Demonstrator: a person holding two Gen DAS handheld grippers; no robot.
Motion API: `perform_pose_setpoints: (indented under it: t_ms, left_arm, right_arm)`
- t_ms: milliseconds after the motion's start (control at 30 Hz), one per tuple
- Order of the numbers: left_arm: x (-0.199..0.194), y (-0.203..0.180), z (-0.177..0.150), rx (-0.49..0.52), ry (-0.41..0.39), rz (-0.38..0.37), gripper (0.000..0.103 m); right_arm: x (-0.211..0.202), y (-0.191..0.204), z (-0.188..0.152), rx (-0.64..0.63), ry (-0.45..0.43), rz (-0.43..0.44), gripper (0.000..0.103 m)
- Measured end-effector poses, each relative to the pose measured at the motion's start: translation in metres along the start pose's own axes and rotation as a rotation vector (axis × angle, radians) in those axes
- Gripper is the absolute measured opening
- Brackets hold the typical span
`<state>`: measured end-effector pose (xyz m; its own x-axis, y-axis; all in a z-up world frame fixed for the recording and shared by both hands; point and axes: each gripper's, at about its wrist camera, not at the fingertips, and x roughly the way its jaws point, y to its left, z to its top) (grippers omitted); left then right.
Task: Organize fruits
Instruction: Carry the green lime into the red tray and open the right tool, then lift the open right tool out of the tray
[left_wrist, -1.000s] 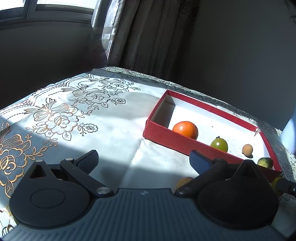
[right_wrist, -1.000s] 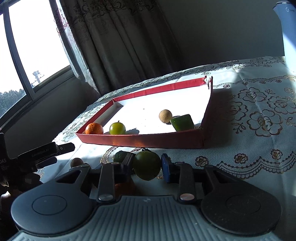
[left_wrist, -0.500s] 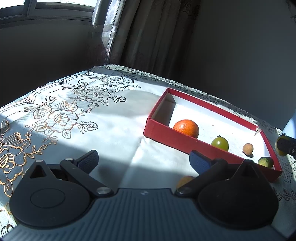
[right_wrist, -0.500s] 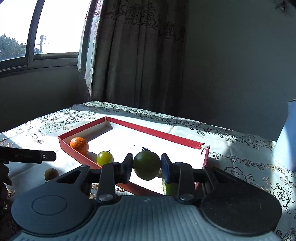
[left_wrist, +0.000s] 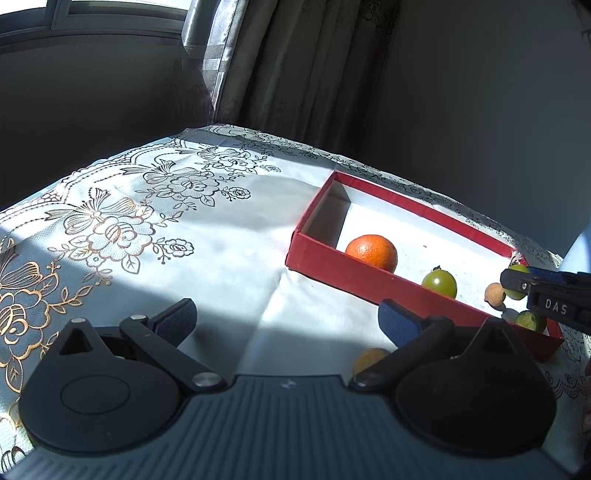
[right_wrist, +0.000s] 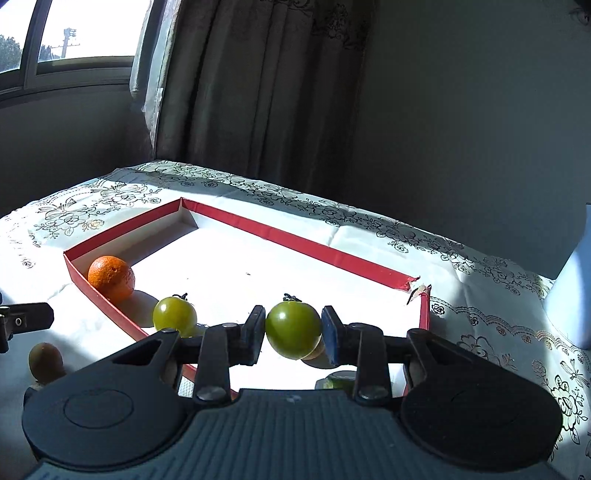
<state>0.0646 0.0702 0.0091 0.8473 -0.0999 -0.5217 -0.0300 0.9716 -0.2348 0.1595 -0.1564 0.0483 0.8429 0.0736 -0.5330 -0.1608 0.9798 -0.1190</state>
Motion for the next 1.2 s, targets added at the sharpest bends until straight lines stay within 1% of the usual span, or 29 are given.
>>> perform_pose_setpoints:
  t_ms: [233, 400, 533, 567, 600, 633, 700, 733, 800, 867, 933, 967, 1000, 1067, 1167, 1200]
  left_arm:
    - [0.001, 0.000, 0.001, 0.001, 0.006, -0.001, 0.103]
    - [0.002, 0.001, 0.001, -0.001, 0.013, 0.000, 0.103]
    - [0.001, 0.001, 0.001, -0.003, 0.014, -0.001, 0.103]
    - [0.001, 0.001, 0.001, -0.003, 0.014, 0.000, 0.103]
    - [0.001, 0.001, 0.001, -0.003, 0.013, 0.000, 0.103]
    - [0.001, 0.001, 0.001, -0.004, 0.011, 0.000, 0.103]
    - [0.000, 0.000, 0.001, -0.003, 0.004, -0.001, 0.103]
    - [-0.001, 0.000, 0.001, -0.002, -0.001, -0.002, 0.103]
    - [-0.003, 0.000, 0.001, 0.000, -0.010, -0.005, 0.103]
    - [-0.007, 0.001, 0.001, -0.006, -0.028, -0.009, 0.103]
    - [-0.010, 0.001, 0.001, -0.011, -0.043, -0.006, 0.103]
    - [-0.011, 0.001, 0.001, -0.009, -0.045, -0.002, 0.103]
    - [-0.012, 0.001, 0.001, -0.007, -0.045, 0.002, 0.103]
    - [-0.015, 0.000, 0.001, 0.004, -0.047, 0.013, 0.103]
    - [-0.017, -0.003, -0.001, 0.036, -0.041, 0.045, 0.103]
    - [-0.017, -0.004, -0.002, 0.050, -0.035, 0.063, 0.103]
  right_arm:
    - [0.015, -0.002, -0.003, -0.001, 0.021, -0.013, 0.032]
    - [0.017, -0.004, -0.002, 0.013, 0.019, -0.018, 0.032]
    - [0.018, -0.009, -0.005, 0.043, 0.036, -0.006, 0.034]
    - [0.016, -0.011, -0.006, 0.055, 0.035, -0.005, 0.039]
    - [0.014, -0.014, -0.006, 0.066, 0.032, -0.002, 0.046]
    - [0.010, -0.018, -0.007, 0.082, 0.024, 0.005, 0.050]
    - [-0.004, -0.028, -0.011, 0.115, -0.008, 0.006, 0.065]
    - [-0.014, -0.034, -0.014, 0.131, -0.029, 0.011, 0.067]
    - [-0.030, -0.046, -0.022, 0.153, -0.049, 0.019, 0.068]
    - [-0.043, -0.058, -0.034, 0.179, -0.043, 0.014, 0.068]
    - [-0.053, -0.071, -0.048, 0.213, -0.020, 0.005, 0.068]
    - [-0.056, -0.078, -0.056, 0.229, 0.002, -0.002, 0.070]
    - [-0.058, -0.082, -0.062, 0.241, 0.015, -0.007, 0.073]
    - [-0.059, -0.090, -0.073, 0.269, 0.026, -0.018, 0.075]
    - [-0.054, -0.100, -0.083, 0.333, 0.056, 0.002, 0.076]
    - [-0.053, -0.100, -0.083, 0.335, 0.058, 0.005, 0.076]
